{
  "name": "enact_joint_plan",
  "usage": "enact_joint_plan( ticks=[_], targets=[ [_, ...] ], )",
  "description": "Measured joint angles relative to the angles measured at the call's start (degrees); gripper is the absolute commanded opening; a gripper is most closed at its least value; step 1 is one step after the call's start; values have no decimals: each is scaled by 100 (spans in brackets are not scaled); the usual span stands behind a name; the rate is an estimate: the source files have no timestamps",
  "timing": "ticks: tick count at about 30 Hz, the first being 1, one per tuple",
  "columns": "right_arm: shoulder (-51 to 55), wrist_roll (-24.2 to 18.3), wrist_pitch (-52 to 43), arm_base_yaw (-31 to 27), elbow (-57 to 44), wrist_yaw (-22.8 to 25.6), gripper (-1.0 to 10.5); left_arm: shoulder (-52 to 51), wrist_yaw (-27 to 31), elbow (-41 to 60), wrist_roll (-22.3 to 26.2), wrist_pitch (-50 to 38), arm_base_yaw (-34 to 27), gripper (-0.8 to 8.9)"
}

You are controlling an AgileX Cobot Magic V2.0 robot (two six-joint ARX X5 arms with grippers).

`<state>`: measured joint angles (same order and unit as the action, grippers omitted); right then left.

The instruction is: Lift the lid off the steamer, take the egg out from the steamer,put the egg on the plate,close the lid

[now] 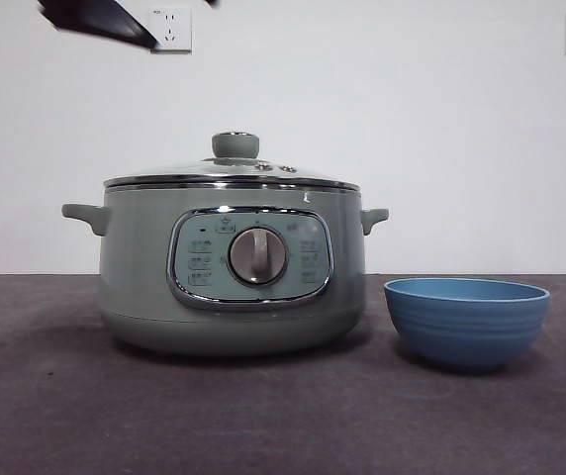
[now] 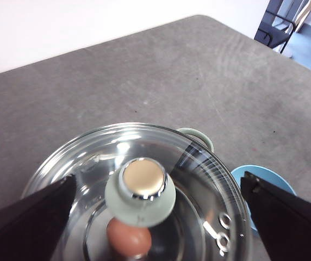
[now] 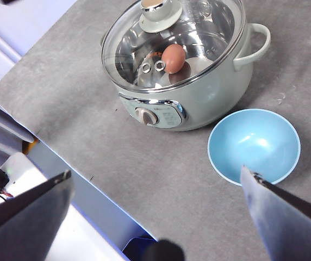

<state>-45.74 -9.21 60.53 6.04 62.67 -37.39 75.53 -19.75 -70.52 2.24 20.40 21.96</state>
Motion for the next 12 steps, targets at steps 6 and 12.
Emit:
enact_joint_plan(
  ticks=[6, 12],
  targets=[
    [0, -2, 0, 0, 0, 0, 540, 597, 420, 0, 101, -645, 264, 511],
    [0, -2, 0, 0, 0, 0, 540, 1016, 610, 0, 177, -1032, 339, 511]
  ],
)
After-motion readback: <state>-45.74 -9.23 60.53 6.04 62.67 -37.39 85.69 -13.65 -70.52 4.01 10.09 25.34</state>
